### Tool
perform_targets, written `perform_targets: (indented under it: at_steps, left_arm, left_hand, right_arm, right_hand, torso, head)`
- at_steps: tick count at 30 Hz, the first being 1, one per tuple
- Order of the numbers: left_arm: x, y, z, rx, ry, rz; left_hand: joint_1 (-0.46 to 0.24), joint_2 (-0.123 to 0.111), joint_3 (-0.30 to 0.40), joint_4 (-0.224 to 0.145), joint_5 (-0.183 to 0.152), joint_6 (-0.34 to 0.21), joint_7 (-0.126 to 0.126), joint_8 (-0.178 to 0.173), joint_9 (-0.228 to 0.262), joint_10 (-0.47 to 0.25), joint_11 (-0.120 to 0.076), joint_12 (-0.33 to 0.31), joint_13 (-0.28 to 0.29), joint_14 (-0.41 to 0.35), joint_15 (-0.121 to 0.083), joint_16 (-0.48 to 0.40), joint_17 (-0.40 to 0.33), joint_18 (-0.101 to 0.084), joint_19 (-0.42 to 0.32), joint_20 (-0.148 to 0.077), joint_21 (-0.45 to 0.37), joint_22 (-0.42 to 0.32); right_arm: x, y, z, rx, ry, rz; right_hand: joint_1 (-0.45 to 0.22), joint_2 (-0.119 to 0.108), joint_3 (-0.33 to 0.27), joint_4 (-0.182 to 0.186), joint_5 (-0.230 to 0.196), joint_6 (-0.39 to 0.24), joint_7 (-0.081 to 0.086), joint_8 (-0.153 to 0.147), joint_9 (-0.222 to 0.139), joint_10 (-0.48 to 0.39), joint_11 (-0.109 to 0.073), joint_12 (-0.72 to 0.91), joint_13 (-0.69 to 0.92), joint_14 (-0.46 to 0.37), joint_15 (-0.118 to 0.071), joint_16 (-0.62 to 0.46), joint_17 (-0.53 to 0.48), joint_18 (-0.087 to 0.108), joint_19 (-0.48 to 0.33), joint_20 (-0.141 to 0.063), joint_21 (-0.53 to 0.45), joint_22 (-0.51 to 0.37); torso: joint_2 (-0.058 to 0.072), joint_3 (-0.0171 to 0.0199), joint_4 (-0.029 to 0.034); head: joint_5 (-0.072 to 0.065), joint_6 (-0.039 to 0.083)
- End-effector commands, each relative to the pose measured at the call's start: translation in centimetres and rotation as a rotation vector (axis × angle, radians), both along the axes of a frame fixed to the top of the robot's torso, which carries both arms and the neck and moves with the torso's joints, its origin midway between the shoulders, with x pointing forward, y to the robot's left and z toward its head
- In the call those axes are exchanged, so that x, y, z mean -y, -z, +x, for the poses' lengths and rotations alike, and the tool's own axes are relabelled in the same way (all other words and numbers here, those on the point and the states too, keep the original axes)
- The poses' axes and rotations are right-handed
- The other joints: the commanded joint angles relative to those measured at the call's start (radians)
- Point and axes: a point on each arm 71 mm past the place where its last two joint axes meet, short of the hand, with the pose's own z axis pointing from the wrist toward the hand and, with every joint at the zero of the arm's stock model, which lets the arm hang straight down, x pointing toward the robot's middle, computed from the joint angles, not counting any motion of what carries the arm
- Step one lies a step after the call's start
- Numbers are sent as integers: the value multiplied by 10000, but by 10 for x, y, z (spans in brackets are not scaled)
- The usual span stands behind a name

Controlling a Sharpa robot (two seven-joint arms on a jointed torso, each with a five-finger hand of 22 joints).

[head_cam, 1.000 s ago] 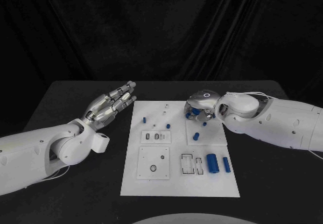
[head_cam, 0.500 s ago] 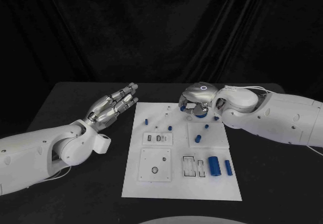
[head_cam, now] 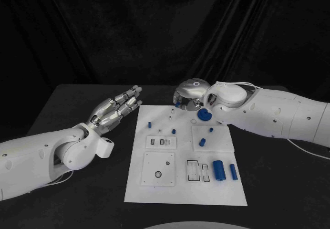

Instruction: Assemble the parts on the task board

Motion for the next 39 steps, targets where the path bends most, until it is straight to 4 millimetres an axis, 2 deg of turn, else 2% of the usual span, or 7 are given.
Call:
perform_targets:
  at_steps: [1, 4, 8, 12, 22, 32, 39]
  left_arm:
    - [1, -5, 0, 496, 81, -366]
    - [2, -5, 0, 489, 100, -369]
    - [2, -5, 0, 483, 113, -371]
    - [2, -5, 0, 479, 108, -364]
    - [3, -5, 1, 475, 122, -364]
    - [3, -4, 1, 464, 135, -358]
    - [3, -4, 2, 453, 149, -353]
  left_hand:
    - [83, 11, 65, 19, 34, 44, 10, 38, 12, 0, 77, -5, -3, 11, 57, -34, 4, 183, 4, 69, 65, 7]
    - [83, 11, 65, 19, 34, 44, 10, 38, 12, 0, 77, -5, -3, 11, 57, -34, 4, 183, 4, 69, 65, 7]
    - [91, 1, 68, 18, 46, 30, 11, 38, 9, -7, 78, -7, -5, 10, 56, -34, 4, 183, 5, 71, 66, 8]
    - [91, 1, 68, 18, 46, 30, 11, 38, 9, -7, 78, -7, -5, 10, 56, -34, 4, 183, 5, 71, 66, 8]
    - [99, -6, 74, 19, 54, 30, 14, 39, 8, -8, 80, -7, -5, 11, 60, -33, 5, 183, 6, 75, 66, 8]
    - [99, -6, 74, 19, 54, 30, 14, 39, 8, -8, 80, -7, -5, 11, 60, -33, 5, 183, 6, 75, 66, 8]
    - [108, -7, 82, 20, 59, 17, 17, 39, 6, -12, 82, -8, -6, 15, 70, -30, 6, 183, 8, 80, 67, 9]
  right_arm:
    - [-3, 1, 4, 85, 7, 114]
    - [-5, 3, 6, 65, 47, 67]
    - [-6, 5, 9, 25, 114, 1]
    - [-6, 7, 10, -42, 150, -64]
    - [-8, 12, 10, -247, 127, -204]
    - [-9, 14, 9, -298, 94, -209]
    - [-9, 15, 7, -347, 76, -216]
  right_hand:
    - [17, -46, 36, 27, -58, 15, 15, -2, 9, 55, -16, 3, -4, 305, -13, 33, -6, -61, -11, -51, 66, 22]
    - [12, -50, 43, 29, -66, -3, 18, -17, 7, 49, -14, -15, -7, 302, -11, 30, -13, -61, -14, -50, 65, 23]
    - [-3, -62, 60, 39, -83, -52, 33, -58, 1, 22, 2, -67, -13, 294, -2, 26, -27, -61, -24, -47, 62, 26]
    - [-16, -68, 74, 48, -104, -83, 41, -85, -2, 3, 13, -107, -15, 285, 8, 19, -42, -65, -25, -41, 67, 40]
    - [-50, -88, 107, 71, -123, -165, 64, -155, -11, -53, 42, -206, -17, 262, 33, 15, -59, -69, -37, -21, 70, 63]
    - [-52, -89, 111, 73, -125, -171, 65, -161, -11, -57, 44, -214, -16, 259, 35, 13, -63, -72, -33, -19, 77, 75]
    - [-49, -91, 126, 72, -121, -191, 72, -178, -13, -66, 50, -237, -15, 254, 41, 14, -64, -72, -38, -13, 75, 79]
  torso:
    - [30, -1, 16]
    - [46, 12, 17]
    - [95, 5, 49]
    - [120, -2, 53]
    - [79, -1, 28]
    - [53, 3, 7]
    - [53, 2, 23]
  head:
    - [-23, 11]
    - [-45, 24]
    - [-81, 67]
    - [-96, 99]
    - [-130, 96]
    - [-98, 84]
    - [-102, 72]
